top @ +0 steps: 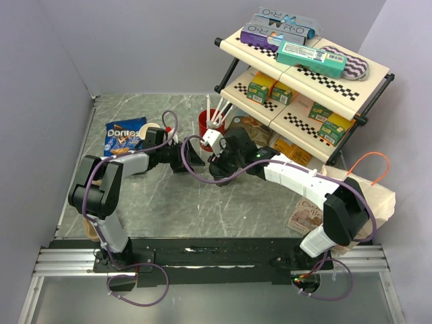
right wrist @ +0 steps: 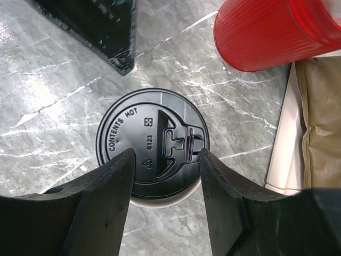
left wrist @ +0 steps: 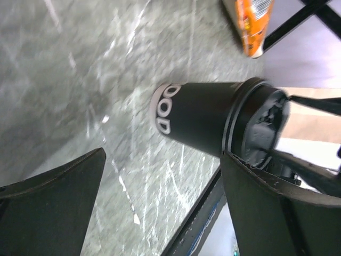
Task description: Pack the takeout coffee
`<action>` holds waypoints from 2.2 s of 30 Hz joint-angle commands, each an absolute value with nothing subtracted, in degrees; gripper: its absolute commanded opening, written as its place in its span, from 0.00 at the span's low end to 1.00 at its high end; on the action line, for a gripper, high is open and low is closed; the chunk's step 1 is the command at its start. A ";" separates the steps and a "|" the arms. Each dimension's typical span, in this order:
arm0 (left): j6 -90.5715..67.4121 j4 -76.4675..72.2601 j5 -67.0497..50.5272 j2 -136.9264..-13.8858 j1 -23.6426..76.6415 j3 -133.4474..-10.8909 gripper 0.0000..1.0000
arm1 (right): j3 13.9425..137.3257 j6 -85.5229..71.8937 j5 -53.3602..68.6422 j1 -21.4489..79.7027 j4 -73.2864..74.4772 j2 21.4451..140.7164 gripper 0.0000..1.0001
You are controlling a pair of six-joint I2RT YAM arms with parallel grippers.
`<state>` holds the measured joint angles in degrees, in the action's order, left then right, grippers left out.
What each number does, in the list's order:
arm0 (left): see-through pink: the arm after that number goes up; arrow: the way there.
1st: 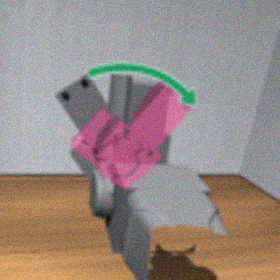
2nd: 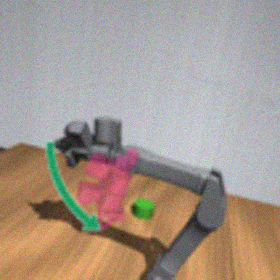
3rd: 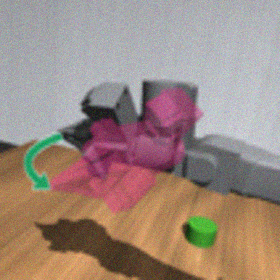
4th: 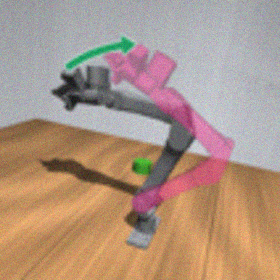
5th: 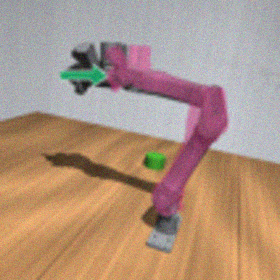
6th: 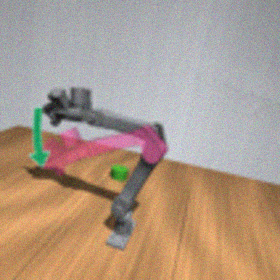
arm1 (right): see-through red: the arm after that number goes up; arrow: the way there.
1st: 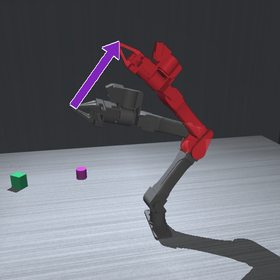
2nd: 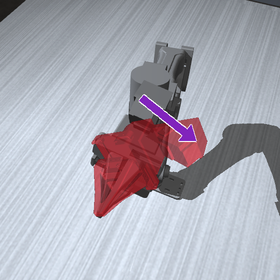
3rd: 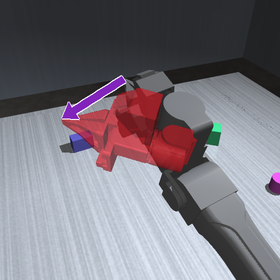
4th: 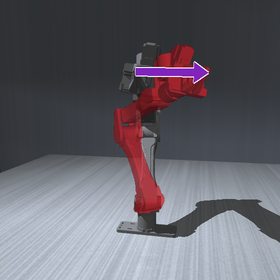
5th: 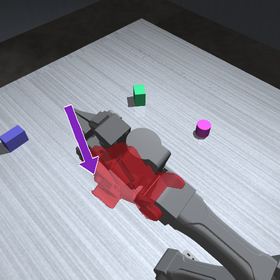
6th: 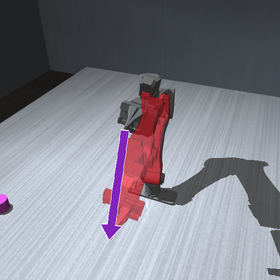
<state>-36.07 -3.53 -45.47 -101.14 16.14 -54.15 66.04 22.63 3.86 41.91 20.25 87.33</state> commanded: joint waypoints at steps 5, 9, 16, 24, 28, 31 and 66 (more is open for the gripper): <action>-40.78 -12.04 -51.33 -100.28 16.08 -56.42 0.95 | 64.78 23.47 1.23 42.10 21.71 83.15 0.59; -40.26 -11.08 -51.24 -100.90 16.17 -57.21 0.95 | 63.72 23.73 0.97 41.92 22.06 82.01 0.59; -38.85 -8.88 -51.15 -101.51 16.52 -58.53 0.95 | 63.28 23.55 0.44 41.75 22.32 81.65 0.59; -37.79 -7.30 -51.59 -102.39 17.67 -60.03 0.95 | 63.63 22.07 0.26 40.61 22.59 82.00 0.59; -37.36 -7.12 -52.12 -102.39 18.19 -60.03 0.95 | 64.07 21.45 1.40 40.34 23.03 82.88 0.59; -37.18 -7.29 -52.56 -102.22 18.54 -59.50 0.95 | 64.51 19.78 2.98 39.38 24.25 84.11 0.60; -34.45 -1.67 -50.10 -111.09 22.50 -65.13 0.94 | 62.32 4.66 20.03 30.06 25.40 90.88 0.45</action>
<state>-36.64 -3.46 -52.73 -109.67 22.20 -63.79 65.10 7.90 15.86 30.55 21.78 88.38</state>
